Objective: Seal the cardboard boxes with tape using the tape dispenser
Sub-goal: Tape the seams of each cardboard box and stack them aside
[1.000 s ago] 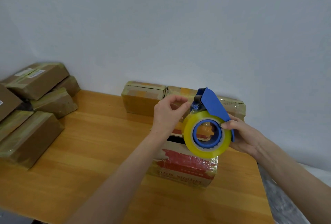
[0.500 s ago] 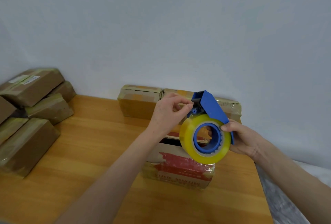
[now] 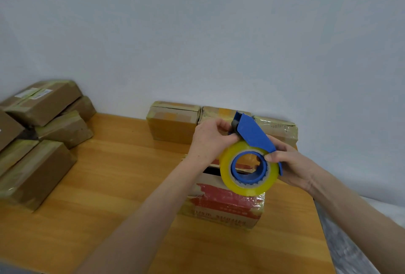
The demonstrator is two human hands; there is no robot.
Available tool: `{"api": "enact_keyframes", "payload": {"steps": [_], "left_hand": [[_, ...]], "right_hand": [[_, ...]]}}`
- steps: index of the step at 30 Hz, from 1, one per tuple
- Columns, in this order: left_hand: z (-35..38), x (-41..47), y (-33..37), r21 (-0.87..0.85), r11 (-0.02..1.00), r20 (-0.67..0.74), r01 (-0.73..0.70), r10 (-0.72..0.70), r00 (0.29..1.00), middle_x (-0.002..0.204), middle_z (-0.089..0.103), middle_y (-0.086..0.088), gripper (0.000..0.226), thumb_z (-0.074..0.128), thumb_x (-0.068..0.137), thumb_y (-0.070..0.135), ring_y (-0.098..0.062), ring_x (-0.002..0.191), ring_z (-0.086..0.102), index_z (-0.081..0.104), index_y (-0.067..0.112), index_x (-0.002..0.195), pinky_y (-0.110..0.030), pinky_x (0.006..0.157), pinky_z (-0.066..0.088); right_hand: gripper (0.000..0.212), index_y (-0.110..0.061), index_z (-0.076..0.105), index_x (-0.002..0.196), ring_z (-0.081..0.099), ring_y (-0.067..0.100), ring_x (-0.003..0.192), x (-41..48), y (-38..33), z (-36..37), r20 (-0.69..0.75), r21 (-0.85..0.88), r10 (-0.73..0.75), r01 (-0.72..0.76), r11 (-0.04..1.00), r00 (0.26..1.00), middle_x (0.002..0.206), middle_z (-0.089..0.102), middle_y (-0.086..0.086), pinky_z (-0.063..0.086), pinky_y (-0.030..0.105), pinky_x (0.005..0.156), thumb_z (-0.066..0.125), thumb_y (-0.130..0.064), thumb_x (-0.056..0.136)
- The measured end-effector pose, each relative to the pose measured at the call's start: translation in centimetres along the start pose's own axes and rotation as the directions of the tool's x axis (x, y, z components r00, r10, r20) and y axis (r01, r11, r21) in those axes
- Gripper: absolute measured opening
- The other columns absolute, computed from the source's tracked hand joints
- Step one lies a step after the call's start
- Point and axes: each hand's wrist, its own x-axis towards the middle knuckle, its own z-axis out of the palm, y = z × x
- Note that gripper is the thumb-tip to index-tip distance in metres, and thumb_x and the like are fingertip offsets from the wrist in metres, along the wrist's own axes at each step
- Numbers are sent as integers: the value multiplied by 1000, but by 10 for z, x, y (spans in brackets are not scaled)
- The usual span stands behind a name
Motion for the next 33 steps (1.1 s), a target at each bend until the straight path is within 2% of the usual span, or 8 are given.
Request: {"api": "enact_keyframes", "payload": {"steps": [10,14,17,20,23,27,30,33], "left_hand": [[11,-11,-6,130,987,-233,-95,124,965,73,63,8,12,71,81,24,-10,73,59,69,14,76,-22,68,46],[15,-7,-12,19,999,-181,48,-44,983,73,60,15,9,70,82,24,-3,76,56,67,20,74,-12,67,40],[18,-4,-20,-206,953,-143,222,-254,957,73,67,6,6,71,81,17,-11,75,63,70,17,75,-29,73,54],[17,-8,-19,-527,767,-37,366,-451,892,79,73,-9,13,64,86,6,-24,80,71,69,12,75,-37,75,60],[17,-10,-18,-612,673,47,416,-494,868,85,74,-10,4,66,86,6,-22,84,72,70,8,85,-29,72,60],[20,-12,-19,-805,348,201,481,-603,772,91,71,-11,9,64,86,3,-19,84,68,68,2,95,-24,68,57],[21,-14,-18,-876,56,348,479,-615,707,89,64,-11,6,66,85,1,-17,84,62,67,0,90,-26,75,58],[20,-18,-21,-869,-15,420,494,-551,721,92,68,-12,7,61,88,2,-21,94,64,68,1,87,-28,79,57]], "right_hand": [[85,-18,61,128,68,25,90,3,1,10,-128,-53,-5,-2,999,992,107,69,10,58,38,76,78,-8,45],[86,-22,63,125,65,26,91,4,4,11,-196,-130,-27,2,991,980,106,69,9,55,40,81,79,-11,41],[85,-24,65,122,66,28,92,5,4,14,-223,-172,-51,13,985,973,109,67,11,55,42,81,79,-12,39],[82,-28,66,117,66,26,88,4,5,13,-241,-212,-61,9,977,969,107,67,11,57,37,76,79,-11,38],[82,-28,64,120,66,25,89,1,3,13,-229,-238,-70,14,971,971,111,66,11,57,35,76,79,-9,42],[85,-31,60,124,66,17,97,-2,-1,13,-215,-352,-117,35,935,970,119,64,5,53,26,75,77,-10,44],[89,-34,60,123,64,14,102,-6,-2,11,-210,-415,-138,40,909,968,119,63,-3,53,25,76,77,-22,37],[85,-37,59,122,63,11,103,-11,-3,7,-180,-471,-144,43,881,973,120,62,-6,54,24,75,76,-23,40]]}}
